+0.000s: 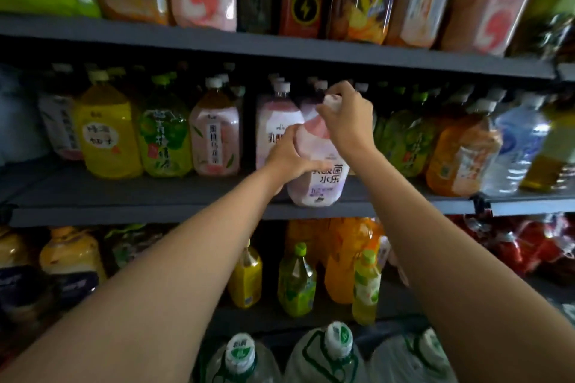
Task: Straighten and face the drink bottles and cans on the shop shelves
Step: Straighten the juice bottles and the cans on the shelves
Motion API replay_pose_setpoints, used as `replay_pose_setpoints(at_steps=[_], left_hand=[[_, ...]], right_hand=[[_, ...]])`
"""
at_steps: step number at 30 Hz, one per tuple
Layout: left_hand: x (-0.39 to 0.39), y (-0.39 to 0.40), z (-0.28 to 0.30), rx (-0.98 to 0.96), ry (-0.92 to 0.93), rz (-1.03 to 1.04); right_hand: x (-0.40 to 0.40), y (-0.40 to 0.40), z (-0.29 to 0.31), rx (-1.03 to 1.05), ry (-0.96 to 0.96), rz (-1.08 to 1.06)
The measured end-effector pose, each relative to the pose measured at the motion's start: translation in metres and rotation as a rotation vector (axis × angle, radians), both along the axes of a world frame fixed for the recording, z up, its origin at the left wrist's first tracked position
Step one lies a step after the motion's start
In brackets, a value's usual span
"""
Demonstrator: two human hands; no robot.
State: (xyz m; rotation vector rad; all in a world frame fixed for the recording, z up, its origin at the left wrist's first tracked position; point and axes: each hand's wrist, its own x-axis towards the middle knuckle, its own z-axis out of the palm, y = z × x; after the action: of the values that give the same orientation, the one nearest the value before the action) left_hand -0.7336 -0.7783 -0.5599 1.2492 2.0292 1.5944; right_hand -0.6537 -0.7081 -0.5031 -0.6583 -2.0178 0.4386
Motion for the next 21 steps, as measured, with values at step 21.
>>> replay_pose_setpoints(at_steps=[21], left_hand=[[-0.047, -0.019, -0.041, -0.400, 0.715, 0.047]], right_hand=[[-0.037, 0.068, -0.080, -0.118, -0.255, -0.127]])
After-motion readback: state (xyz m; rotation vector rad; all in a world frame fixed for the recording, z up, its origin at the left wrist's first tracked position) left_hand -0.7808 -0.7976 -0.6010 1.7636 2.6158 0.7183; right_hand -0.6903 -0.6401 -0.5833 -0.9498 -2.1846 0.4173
